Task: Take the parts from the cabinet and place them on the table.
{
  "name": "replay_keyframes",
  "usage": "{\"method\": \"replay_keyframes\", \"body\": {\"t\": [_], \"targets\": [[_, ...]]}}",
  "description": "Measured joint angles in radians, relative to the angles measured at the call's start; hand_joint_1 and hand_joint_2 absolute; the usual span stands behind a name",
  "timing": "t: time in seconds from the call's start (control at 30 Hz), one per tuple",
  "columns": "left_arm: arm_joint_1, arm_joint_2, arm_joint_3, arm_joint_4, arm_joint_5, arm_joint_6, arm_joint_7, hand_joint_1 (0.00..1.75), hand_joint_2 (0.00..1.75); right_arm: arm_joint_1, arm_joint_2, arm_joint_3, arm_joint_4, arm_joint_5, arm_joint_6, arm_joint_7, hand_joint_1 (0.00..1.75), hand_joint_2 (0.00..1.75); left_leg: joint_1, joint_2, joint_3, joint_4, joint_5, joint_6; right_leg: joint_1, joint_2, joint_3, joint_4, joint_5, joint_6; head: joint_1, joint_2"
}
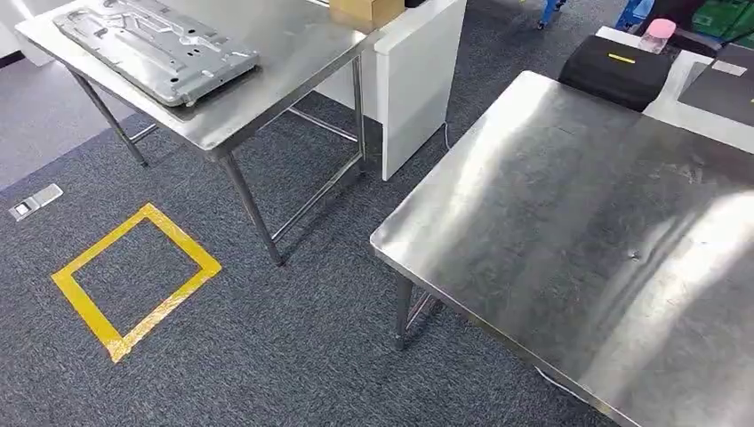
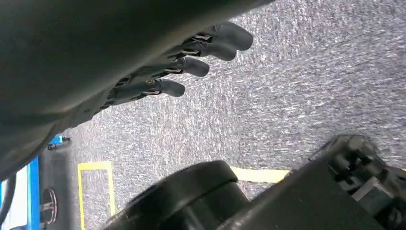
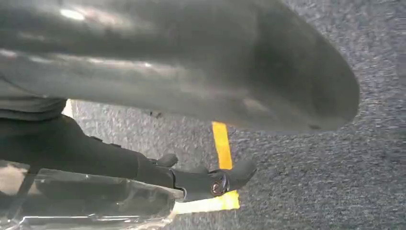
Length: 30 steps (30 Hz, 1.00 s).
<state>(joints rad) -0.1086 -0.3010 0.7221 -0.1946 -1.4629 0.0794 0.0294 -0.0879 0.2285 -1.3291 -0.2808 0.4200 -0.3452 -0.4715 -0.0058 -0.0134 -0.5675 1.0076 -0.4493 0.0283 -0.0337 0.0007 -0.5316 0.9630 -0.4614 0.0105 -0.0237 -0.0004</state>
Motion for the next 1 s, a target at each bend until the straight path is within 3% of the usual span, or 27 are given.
{"method": "replay_keyframes", "body": {"t": [0.03, 0.1, 0.13, 0.17, 0.2, 0.23, 0.3, 0.33, 0.37, 0.47, 0.5, 0.53, 0.57, 0.63, 0.67, 0.7, 0.73, 0.77, 0.8, 0.83, 0.87, 0.9, 0.97, 1.0], "targets": [[0.000, 0.000, 0.000, 0.000, 0.000, 0.000, -0.001, 0.00, 0.00, 0.000, -0.001, -0.001, 0.000, 0.000, 0.000, 0.000, 0.00, 0.00, 0.002, 0.004, -0.018, 0.045, -0.036, -0.008, -0.001, 0.001, 0.002, 0.000, 0.000, -0.008, -0.008, 0.000], [0.000, 0.002, 0.000, 0.000, 0.000, 0.000, -0.002, 0.00, 0.00, 0.000, -0.001, -0.002, 0.000, -0.001, -0.002, 0.003, 0.00, 0.00, 0.010, 0.005, -0.090, 0.200, -0.118, -0.021, 0.003, 0.004, 0.003, 0.000, -0.002, -0.011, -0.007, 0.000], [0.001, 0.003, 0.000, 0.000, 0.000, 0.000, -0.002, 0.00, 0.00, 0.000, -0.001, -0.004, 0.000, -0.004, -0.003, 0.004, 0.00, 0.00, 0.012, 0.005, -0.130, 0.279, -0.148, -0.025, 0.005, 0.006, 0.003, 0.001, -0.003, -0.012, -0.008, 0.000], [0.001, 0.004, 0.000, 0.000, -0.002, -0.001, -0.002, 0.00, 0.00, 0.000, -0.002, -0.005, 0.000, -0.006, -0.004, 0.004, 0.00, 0.00, 0.015, 0.005, -0.152, 0.319, -0.152, -0.026, 0.005, 0.010, 0.003, 0.001, -0.003, -0.012, -0.007, 0.000], [0.002, 0.005, 0.000, 0.000, -0.002, -0.001, -0.002, 0.00, 0.00, 0.000, -0.002, -0.005, 0.000, -0.007, -0.004, 0.004, 0.00, 0.00, 0.017, 0.005, -0.150, 0.308, -0.132, -0.026, 0.006, 0.016, 0.005, 0.001, -0.004, -0.012, -0.008, 0.000], [0.002, 0.005, 0.000, 0.000, -0.003, -0.001, -0.002, 0.00, 0.00, 0.000, -0.001, -0.006, 0.000, -0.008, -0.005, 0.004, 0.00, 0.00, 0.017, 0.005, -0.120, 0.242, -0.086, -0.023, 0.006, 0.025, 0.007, 0.001, -0.004, -0.012, -0.007, 0.000], [0.001, 0.006, -0.002, 0.000, -0.007, -0.003, -0.002, 0.00, 0.00, -0.003, 0.000, -0.006, 0.000, -0.008, -0.013, 0.005, 0.00, 0.00, 0.017, -0.006, -0.032, 0.064, 0.002, -0.011, 0.006, 0.043, 0.012, 0.000, -0.004, -0.011, -0.008, 0.000], [0.000, 0.008, -0.005, 0.000, -0.008, -0.005, -0.002, 0.00, 0.00, -0.005, 0.004, -0.006, 0.000, -0.008, -0.020, 0.005, 0.00, 0.00, 0.017, -0.038, 0.001, 0.000, 0.005, -0.003, 0.006, 0.050, 0.011, 0.000, -0.004, -0.010, -0.007, 0.000], [-0.001, 0.009, -0.007, 0.000, -0.008, -0.008, 0.000, 0.00, 0.00, -0.006, 0.004, -0.006, 0.000, -0.008, -0.025, 0.005, 0.00, 0.00, 0.010, -0.026, -0.001, -0.002, 0.007, 0.000, 0.016, 0.054, 0.007, 0.001, -0.005, -0.005, -0.007, 0.000], [-0.005, 0.009, -0.009, 0.000, -0.008, -0.016, 0.003, 0.00, 0.00, -0.002, 0.006, -0.006, 0.000, -0.008, -0.037, 0.008, 0.00, 0.00, 0.004, -0.014, 0.000, -0.005, 0.008, 0.015, 0.011, 0.064, 0.006, -0.012, -0.001, 0.017, -0.008, 0.000], [-0.005, 0.009, -0.010, 0.000, -0.008, -0.017, 0.003, 0.00, 0.00, -0.003, 0.007, -0.006, 0.000, -0.008, -0.041, 0.008, 0.00, 0.00, 0.016, -0.005, 0.012, -0.035, 0.022, 0.026, 0.022, 0.060, 0.002, -0.008, -0.005, 0.021, -0.006, 0.000], [-0.008, 0.009, -0.010, 0.000, -0.008, -0.018, 0.002, 0.00, 0.00, -0.003, 0.006, -0.006, 0.000, -0.008, -0.046, 0.009, 0.00, 0.00, 0.011, 0.000, 0.021, -0.047, 0.028, 0.029, 0.018, 0.032, -0.010, 0.020, -0.019, 0.018, -0.005, 0.000], [-0.008, 0.009, -0.010, 0.000, -0.008, -0.018, 0.000, 0.00, 0.00, -0.006, 0.006, -0.006, 0.000, -0.008, -0.050, 0.009, 0.00, 0.00, 0.012, 0.005, 0.021, -0.050, 0.031, 0.038, 0.020, 0.021, -0.035, 0.074, -0.048, 0.009, -0.001, 0.000], [-0.009, 0.009, -0.010, 0.000, -0.008, -0.020, -0.005, 0.00, 0.00, -0.009, 0.006, -0.006, 0.000, -0.008, -0.056, 0.015, 0.00, 0.00, 0.007, 0.020, 0.017, -0.049, 0.029, 0.038, 0.017, 0.013, -0.131, 0.255, -0.121, -0.002, 0.001, 0.000], [-0.009, 0.009, -0.010, 0.000, -0.008, -0.022, -0.006, 0.00, 0.00, -0.008, 0.005, -0.007, 0.000, -0.009, -0.062, 0.017, 0.00, 0.00, 0.005, 0.025, 0.015, -0.049, 0.029, 0.038, 0.017, 0.012, -0.164, 0.318, -0.139, 0.001, 0.001, 0.000], [-0.008, 0.009, -0.010, 0.000, -0.009, -0.023, -0.007, 0.00, 0.00, -0.006, 0.005, -0.007, 0.000, -0.010, -0.066, 0.019, 0.00, 0.00, 0.003, 0.029, 0.015, -0.049, 0.029, 0.038, 0.017, 0.011, -0.168, 0.323, -0.133, 0.009, 0.001, 0.000], [-0.009, 0.009, -0.011, 0.000, -0.009, -0.024, -0.009, 0.00, 0.00, -0.005, 0.004, -0.008, 0.000, -0.011, -0.071, 0.020, 0.00, 0.00, 0.003, 0.032, 0.016, -0.049, 0.029, 0.038, 0.017, 0.009, -0.140, 0.269, -0.107, 0.020, 0.001, 0.000], [-0.009, 0.009, -0.011, 0.000, -0.010, -0.025, -0.009, 0.00, 0.00, -0.004, 0.003, -0.009, 0.000, -0.011, -0.075, 0.021, 0.00, 0.00, 0.003, 0.035, 0.017, -0.048, 0.028, 0.036, 0.017, 0.005, -0.094, 0.181, -0.072, 0.030, 0.002, 0.000], [-0.009, 0.009, -0.012, 0.000, -0.011, -0.026, -0.009, 0.00, 0.00, -0.005, 0.002, -0.009, 0.000, -0.011, -0.079, 0.021, 0.00, 0.00, 0.002, 0.039, 0.019, -0.047, 0.027, 0.033, 0.017, -0.011, -0.031, 0.067, -0.035, 0.037, 0.002, 0.000], [-0.009, 0.009, -0.014, 0.000, -0.013, -0.027, -0.009, 0.00, 0.00, -0.007, 0.002, -0.009, 0.000, -0.011, -0.084, 0.021, 0.00, 0.00, -0.001, 0.042, 0.019, -0.043, 0.025, 0.029, 0.017, -0.041, 0.010, -0.007, -0.019, 0.035, 0.003, 0.000], [-0.009, 0.009, -0.015, 0.000, -0.014, -0.029, -0.009, 0.00, 0.00, -0.011, 0.003, -0.009, 0.000, -0.011, -0.087, 0.023, 0.00, 0.00, -0.011, 0.046, 0.016, -0.031, 0.016, 0.021, 0.025, -0.040, 0.009, -0.021, -0.005, 0.028, 0.004, 0.000], [-0.009, 0.009, -0.015, 0.000, -0.015, -0.032, -0.008, 0.00, 0.00, -0.012, 0.003, -0.009, 0.000, -0.011, -0.090, 0.024, 0.00, 0.00, -0.011, 0.049, 0.016, -0.032, 0.014, 0.017, 0.023, -0.033, 0.012, -0.019, -0.002, 0.018, -0.002, 0.000], [-0.010, 0.009, -0.016, 0.000, -0.016, -0.038, -0.005, 0.00, 0.00, -0.009, 0.003, -0.010, 0.000, -0.013, -0.096, 0.024, 0.00, 0.00, -0.009, 0.059, 0.021, -0.032, 0.012, 0.012, 0.024, -0.024, 0.003, -0.017, -0.003, 0.011, -0.002, 0.000], [-0.010, 0.009, -0.018, 0.000, -0.017, -0.039, -0.004, 0.00, 0.00, -0.009, 0.004, -0.011, 0.000, -0.015, -0.098, 0.024, 0.00, 0.00, -0.005, 0.063, 0.019, -0.025, 0.007, 0.005, 0.006, -0.017, 0.018, -0.020, 0.002, 0.001, -0.002, 0.000]]}}
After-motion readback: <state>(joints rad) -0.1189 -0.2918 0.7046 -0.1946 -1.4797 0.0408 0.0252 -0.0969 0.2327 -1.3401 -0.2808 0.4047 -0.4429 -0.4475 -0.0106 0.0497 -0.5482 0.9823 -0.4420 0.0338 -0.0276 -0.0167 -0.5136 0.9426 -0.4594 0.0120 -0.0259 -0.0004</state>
